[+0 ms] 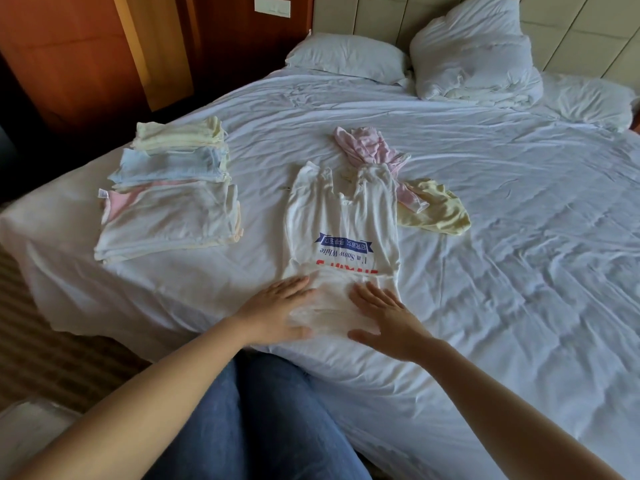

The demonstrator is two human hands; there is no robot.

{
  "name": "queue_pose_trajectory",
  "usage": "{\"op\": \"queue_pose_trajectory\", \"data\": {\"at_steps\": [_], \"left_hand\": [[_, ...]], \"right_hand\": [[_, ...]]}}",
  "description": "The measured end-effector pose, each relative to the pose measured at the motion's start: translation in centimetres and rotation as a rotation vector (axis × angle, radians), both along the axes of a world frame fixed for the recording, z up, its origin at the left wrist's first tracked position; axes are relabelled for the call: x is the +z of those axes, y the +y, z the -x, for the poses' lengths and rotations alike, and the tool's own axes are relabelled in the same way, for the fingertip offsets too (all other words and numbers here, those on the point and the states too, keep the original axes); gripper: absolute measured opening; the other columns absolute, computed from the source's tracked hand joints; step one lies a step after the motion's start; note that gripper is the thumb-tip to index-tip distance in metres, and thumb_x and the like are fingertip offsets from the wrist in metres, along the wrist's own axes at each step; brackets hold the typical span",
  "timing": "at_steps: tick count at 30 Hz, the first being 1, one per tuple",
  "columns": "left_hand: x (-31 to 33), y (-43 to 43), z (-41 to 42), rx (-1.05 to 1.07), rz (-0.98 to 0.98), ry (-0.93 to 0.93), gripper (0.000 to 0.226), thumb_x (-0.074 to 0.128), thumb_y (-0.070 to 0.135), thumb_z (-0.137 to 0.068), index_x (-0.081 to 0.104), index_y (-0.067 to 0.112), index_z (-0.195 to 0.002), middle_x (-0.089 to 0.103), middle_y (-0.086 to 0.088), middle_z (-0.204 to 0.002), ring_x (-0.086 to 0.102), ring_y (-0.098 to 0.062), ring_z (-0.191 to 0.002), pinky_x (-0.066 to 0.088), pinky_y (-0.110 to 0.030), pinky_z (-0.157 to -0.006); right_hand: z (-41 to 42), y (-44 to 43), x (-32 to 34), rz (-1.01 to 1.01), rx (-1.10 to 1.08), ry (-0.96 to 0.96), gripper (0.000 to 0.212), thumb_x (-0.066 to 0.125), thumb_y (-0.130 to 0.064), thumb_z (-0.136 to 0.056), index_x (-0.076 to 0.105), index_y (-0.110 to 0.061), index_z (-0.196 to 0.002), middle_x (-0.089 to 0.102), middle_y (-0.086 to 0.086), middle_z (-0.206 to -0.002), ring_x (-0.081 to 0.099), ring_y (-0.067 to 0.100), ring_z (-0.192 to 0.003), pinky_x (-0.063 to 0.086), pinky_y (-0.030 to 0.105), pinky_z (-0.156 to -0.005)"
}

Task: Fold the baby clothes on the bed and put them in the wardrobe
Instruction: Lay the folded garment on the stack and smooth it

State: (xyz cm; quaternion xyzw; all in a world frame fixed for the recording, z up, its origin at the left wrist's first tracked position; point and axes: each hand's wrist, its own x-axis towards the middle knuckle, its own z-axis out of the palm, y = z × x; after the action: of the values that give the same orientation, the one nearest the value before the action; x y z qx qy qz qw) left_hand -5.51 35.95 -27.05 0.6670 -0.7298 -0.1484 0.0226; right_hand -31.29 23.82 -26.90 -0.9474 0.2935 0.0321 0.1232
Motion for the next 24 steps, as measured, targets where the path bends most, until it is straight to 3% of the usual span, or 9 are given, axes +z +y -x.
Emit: {"op": "queue_pose_trajectory", "data": {"at_steps": [3, 6, 8, 12, 14, 16, 19, 24], "left_hand": [[0.1, 2.0, -1.5, -0.023, 0.036, 0.023, 0.092, 0.060, 0.065, -0.079, 0.011, 0.041, -0.153, -0.013, 0.024, -0.154, -0.009, 0.008, -0.141, 0.001, -0.018, -0.117], [0.4, 3.1, -2.0, 0.002, 0.051, 0.107, 0.084, 0.070, 0.043, -0.079, 0.025, 0.044, -0.150, 0.005, 0.028, -0.156, 0.009, 0.010, -0.142, 0.019, -0.017, -0.115], [1.0, 3.5, -2.0, 0.031, 0.084, 0.162, 0.073, 0.068, 0.030, -0.081, 0.036, 0.046, -0.145, 0.016, 0.033, -0.152, 0.025, 0.010, -0.139, 0.032, -0.018, -0.111], [1.3, 3.2, -1.4, 0.086, 0.164, 0.117, 0.049, 0.061, 0.021, -0.090, 0.053, 0.035, -0.136, 0.037, 0.025, -0.148, 0.047, 0.000, -0.129, 0.034, -0.008, -0.094], [1.3, 2.8, -0.7, 0.154, 0.196, 0.125, 0.036, 0.059, 0.021, -0.095, 0.059, 0.029, -0.129, 0.055, 0.016, -0.138, 0.058, -0.010, -0.120, 0.042, -0.019, -0.092], [1.5, 2.4, -0.1, 0.227, 0.225, 0.130, 0.024, 0.054, 0.025, -0.098, 0.062, 0.024, -0.120, 0.069, 0.009, -0.113, 0.065, -0.017, -0.101, 0.046, -0.026, -0.077], [2.4, 1.9, 0.0, 0.227, 0.224, 0.052, 0.018, 0.047, 0.031, -0.101, 0.056, 0.017, -0.107, 0.068, -0.001, -0.092, 0.062, -0.022, -0.080, 0.038, -0.030, -0.061], [5.0, 1.3, 0.6, 0.157, 0.018, -0.037, 0.019, 0.037, 0.031, -0.104, 0.047, 0.021, -0.093, 0.056, 0.001, -0.084, 0.053, -0.018, -0.079, 0.036, -0.032, -0.066]], "right_hand": [[1.6, 1.2, 0.4, -0.005, 0.012, -0.088, 0.092, 0.054, -0.075, -0.076, 0.016, -0.040, -0.152, 0.009, -0.018, -0.159, 0.000, 0.006, -0.148, 0.007, 0.029, -0.121], [1.4, 1.5, 1.7, 0.025, -0.050, -0.146, 0.063, 0.066, -0.048, -0.080, 0.044, -0.035, -0.138, 0.037, -0.014, -0.152, 0.026, 0.007, -0.144, 0.040, 0.030, -0.106], [1.4, 1.6, 2.2, 0.039, -0.040, -0.119, 0.048, 0.064, -0.038, -0.082, 0.050, -0.030, -0.127, 0.042, -0.014, -0.149, 0.030, 0.006, -0.142, 0.047, 0.030, -0.097], [1.4, 1.8, 2.4, 0.034, -0.065, -0.102, 0.035, 0.053, -0.023, -0.091, 0.054, -0.028, -0.126, 0.043, -0.015, -0.148, 0.034, 0.003, -0.140, 0.047, 0.031, -0.097], [0.9, 2.0, 2.7, 0.006, -0.142, -0.125, 0.037, 0.046, -0.021, -0.097, 0.050, -0.026, -0.133, 0.059, -0.006, -0.132, 0.055, 0.017, -0.122, 0.050, 0.034, -0.089], [0.5, 1.8, 3.3, -0.017, -0.185, -0.099, 0.029, 0.042, -0.023, -0.099, 0.048, -0.023, -0.128, 0.067, 0.006, -0.114, 0.063, 0.031, -0.096, 0.051, 0.038, -0.077], [0.4, 1.4, 4.8, -0.077, -0.190, -0.036, 0.019, 0.043, -0.021, -0.100, 0.049, -0.017, -0.118, 0.065, 0.012, -0.104, 0.058, 0.028, -0.083, 0.043, 0.035, -0.069], [0.5, 2.2, 7.2, -0.122, -0.096, 0.106, 0.021, 0.046, -0.018, -0.100, 0.052, -0.014, -0.119, 0.061, 0.010, -0.111, 0.048, 0.018, -0.087, 0.033, 0.028, -0.075]]}}
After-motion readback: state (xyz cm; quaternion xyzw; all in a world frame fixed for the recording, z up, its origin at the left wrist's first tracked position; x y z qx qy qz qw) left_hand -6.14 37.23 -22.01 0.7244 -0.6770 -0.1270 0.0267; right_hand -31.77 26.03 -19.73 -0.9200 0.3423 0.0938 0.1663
